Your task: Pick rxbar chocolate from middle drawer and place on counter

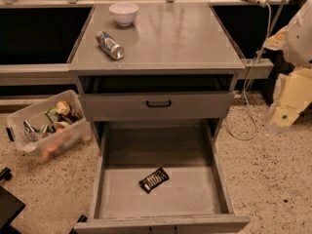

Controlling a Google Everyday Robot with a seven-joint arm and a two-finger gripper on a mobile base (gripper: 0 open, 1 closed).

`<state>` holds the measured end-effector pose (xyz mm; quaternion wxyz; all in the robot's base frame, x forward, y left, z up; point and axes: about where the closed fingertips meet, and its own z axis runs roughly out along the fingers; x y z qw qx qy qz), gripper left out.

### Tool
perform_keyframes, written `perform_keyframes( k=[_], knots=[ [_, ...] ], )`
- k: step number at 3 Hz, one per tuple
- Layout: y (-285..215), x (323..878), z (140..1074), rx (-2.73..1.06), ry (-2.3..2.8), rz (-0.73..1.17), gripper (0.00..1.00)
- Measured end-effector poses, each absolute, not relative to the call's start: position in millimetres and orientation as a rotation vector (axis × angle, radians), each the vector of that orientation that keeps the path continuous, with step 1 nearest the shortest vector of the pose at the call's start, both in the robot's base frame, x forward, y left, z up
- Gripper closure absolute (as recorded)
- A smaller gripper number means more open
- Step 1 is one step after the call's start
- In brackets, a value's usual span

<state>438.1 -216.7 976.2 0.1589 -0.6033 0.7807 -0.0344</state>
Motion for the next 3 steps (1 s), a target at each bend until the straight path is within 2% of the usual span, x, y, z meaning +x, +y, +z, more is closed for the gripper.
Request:
perform_keyframes(
  k=[3],
  knots=[
    [-205.5,446.0,959.0,-1.783,2.192,-0.156,0.00]
  ],
)
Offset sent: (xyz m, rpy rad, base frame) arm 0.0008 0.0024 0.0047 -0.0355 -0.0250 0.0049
